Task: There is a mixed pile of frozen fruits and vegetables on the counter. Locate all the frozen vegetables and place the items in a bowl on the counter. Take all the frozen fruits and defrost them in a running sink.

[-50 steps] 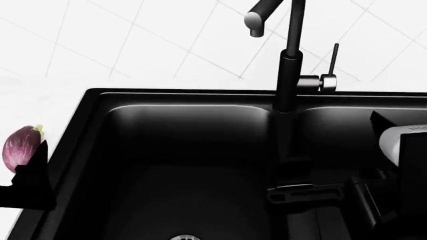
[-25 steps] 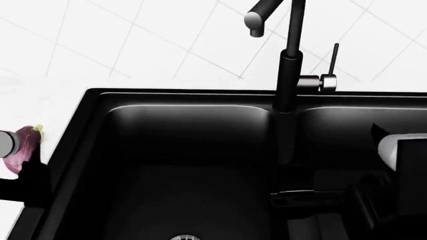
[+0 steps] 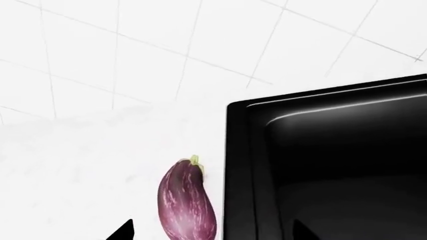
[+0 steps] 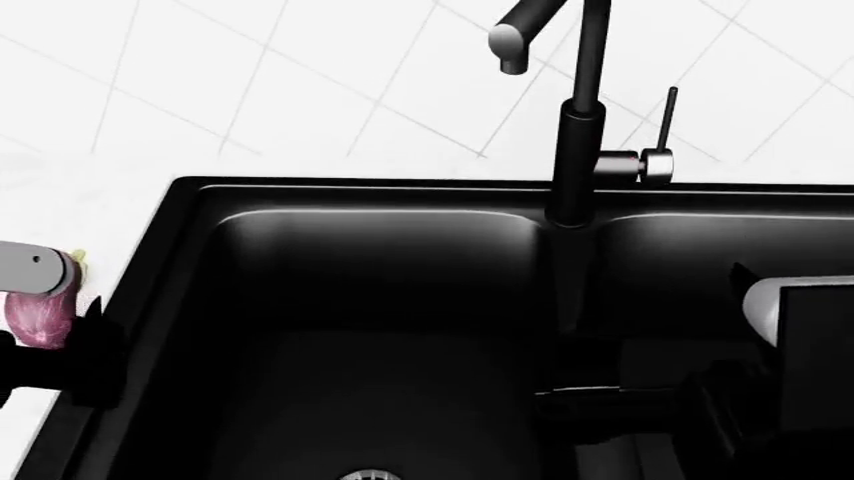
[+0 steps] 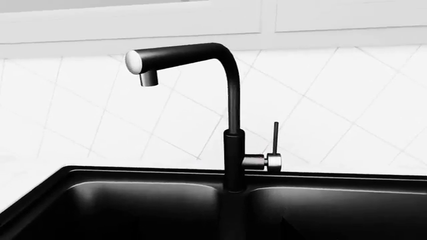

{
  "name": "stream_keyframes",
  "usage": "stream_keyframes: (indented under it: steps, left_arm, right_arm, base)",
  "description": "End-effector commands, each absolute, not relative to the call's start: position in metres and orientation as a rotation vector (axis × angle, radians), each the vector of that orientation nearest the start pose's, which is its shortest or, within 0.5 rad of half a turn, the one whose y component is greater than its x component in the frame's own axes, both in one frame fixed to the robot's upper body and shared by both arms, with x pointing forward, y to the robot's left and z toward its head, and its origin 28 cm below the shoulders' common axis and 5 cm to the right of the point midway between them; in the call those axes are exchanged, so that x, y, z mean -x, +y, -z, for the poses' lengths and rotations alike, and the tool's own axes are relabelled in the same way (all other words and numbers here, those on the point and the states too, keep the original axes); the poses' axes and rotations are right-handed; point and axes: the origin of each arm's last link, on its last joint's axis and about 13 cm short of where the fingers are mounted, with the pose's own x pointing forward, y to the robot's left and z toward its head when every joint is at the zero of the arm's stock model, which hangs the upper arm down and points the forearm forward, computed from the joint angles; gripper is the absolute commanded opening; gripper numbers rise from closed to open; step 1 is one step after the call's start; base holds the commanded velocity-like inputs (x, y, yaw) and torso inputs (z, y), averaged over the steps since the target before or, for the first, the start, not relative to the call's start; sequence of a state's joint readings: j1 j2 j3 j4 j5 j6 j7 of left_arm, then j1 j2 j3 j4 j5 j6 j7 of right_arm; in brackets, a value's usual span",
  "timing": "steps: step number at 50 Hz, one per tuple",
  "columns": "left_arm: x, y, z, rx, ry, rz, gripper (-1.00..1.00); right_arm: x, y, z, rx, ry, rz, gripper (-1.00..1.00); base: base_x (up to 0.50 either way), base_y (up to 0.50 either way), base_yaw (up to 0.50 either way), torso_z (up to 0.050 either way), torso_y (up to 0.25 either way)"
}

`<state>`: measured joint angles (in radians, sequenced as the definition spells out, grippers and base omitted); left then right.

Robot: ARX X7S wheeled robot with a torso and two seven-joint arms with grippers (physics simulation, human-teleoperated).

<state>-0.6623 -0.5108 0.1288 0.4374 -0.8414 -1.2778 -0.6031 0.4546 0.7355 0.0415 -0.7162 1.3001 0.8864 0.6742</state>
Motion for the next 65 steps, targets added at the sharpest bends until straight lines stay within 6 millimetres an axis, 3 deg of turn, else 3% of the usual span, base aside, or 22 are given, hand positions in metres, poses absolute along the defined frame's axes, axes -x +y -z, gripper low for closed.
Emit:
stream_keyframes:
  steps: [1, 28, 39, 40, 65]
  left_arm:
    - [-0.270, 0.256, -0.180, -0.133, 0.312, -0.095, 1.00]
    - [-0.296, 0.264, -0.169, -0.131, 0.345, -0.159, 1.00]
    - [-0.313, 0.264, -0.158, -0.163, 0.379, -0.160, 1.00]
    - [-0.323, 0.269, -0.154, -0.184, 0.389, -0.191, 1.00]
    - [-0.335, 0.275, -0.145, -0.202, 0.441, -0.223, 1.00]
  right_arm:
    - [-0.201, -0.151, -0.217, -0.066, -0.010, -0.118, 1.00]
    - [-0.202, -0.150, -0.211, -0.083, 0.004, -0.127, 1.00]
    - [-0.203, -0.149, -0.209, -0.085, 0.014, -0.132, 1.00]
    - [-0.203, -0.149, -0.206, -0.093, 0.019, -0.132, 1.00]
    - [-0.205, -0.147, -0.203, -0.098, 0.026, -0.135, 1.00]
  base:
    - [0.00, 0.00, 0.00, 0.000, 0.000]
    - [0.00, 0.00, 0.00, 0.000, 0.000]
    - [0.00, 0.00, 0.00, 0.000, 0.000]
    - [0.00, 0.00, 0.00, 0.000, 0.000]
    - [0.00, 0.00, 0.00, 0.000, 0.000]
